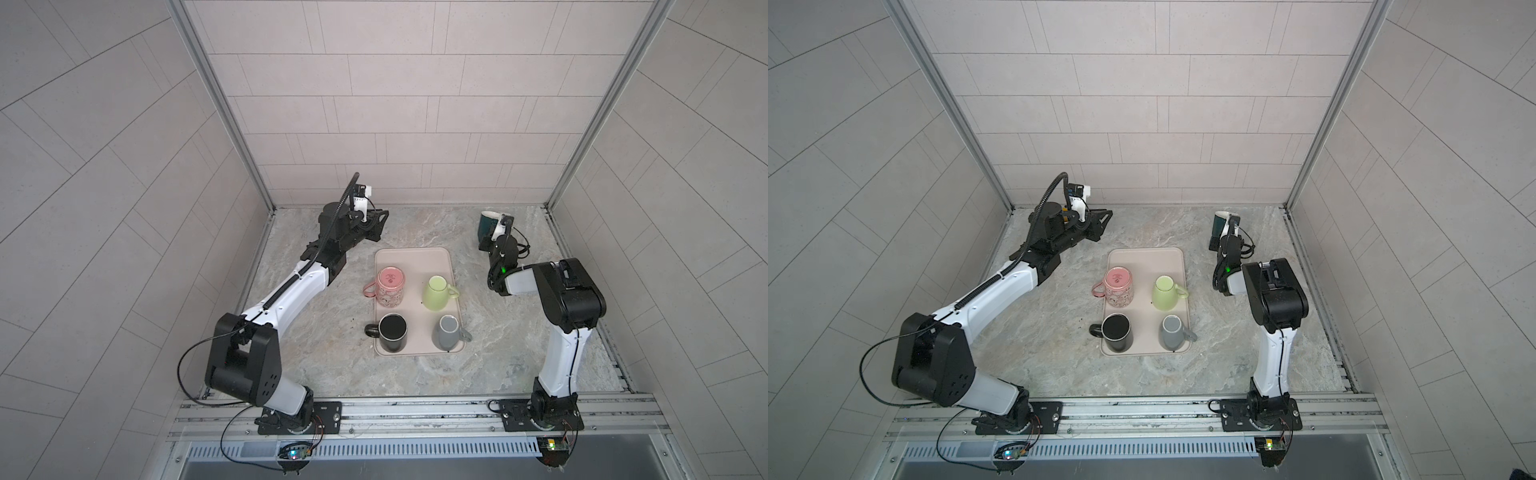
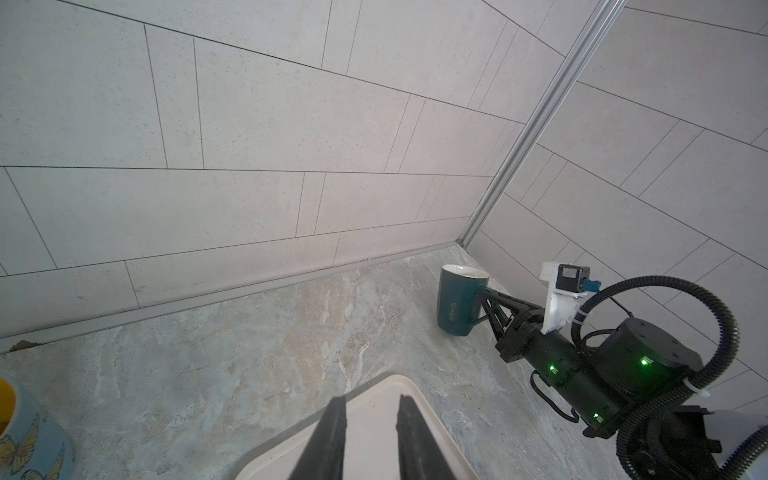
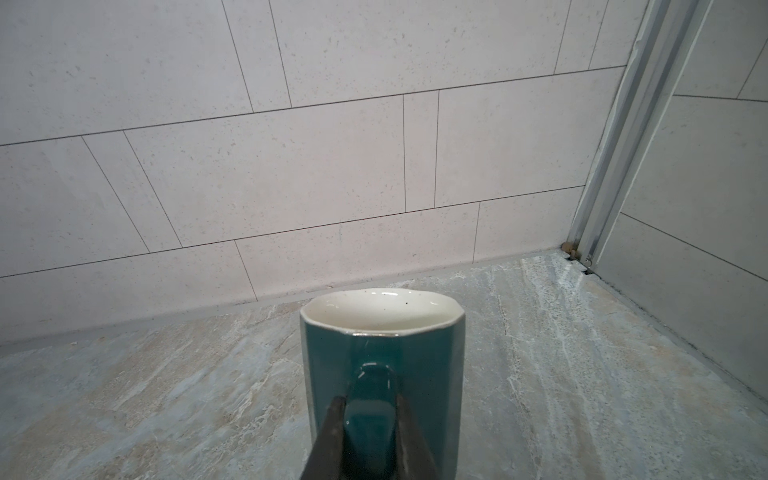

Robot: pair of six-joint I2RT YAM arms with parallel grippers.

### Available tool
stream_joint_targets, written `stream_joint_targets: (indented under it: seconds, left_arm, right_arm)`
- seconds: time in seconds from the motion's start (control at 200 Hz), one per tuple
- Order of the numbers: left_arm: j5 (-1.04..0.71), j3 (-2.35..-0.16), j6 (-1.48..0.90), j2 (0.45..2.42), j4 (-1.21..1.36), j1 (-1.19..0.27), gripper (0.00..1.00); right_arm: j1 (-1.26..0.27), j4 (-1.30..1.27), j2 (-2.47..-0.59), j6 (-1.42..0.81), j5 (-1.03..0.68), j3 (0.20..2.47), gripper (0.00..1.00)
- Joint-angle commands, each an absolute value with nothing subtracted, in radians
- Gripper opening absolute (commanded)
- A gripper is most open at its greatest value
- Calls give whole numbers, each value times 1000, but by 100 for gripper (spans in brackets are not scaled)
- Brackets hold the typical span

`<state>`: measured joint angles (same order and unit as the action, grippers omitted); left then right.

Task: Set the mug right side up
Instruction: 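Lower the dark green mug upright onto the table beyond the tray with the right gripper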

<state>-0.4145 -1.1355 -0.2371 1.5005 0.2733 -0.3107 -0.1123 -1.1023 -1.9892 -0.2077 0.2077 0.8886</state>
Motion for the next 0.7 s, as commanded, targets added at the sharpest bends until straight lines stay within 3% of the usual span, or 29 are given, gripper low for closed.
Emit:
stream_joint_targets:
  seconds: [0.0, 0.696]
  left_arm:
    - [-431, -1112, -245, 1500, 315, -302, 27]
    - [-443, -1075, -260, 1492, 354, -296, 27]
  right_arm:
    - [-129, -1270, -1993, -171, 266, 878, 0]
    - [-179, -1377, -2059, -161, 383, 810, 0]
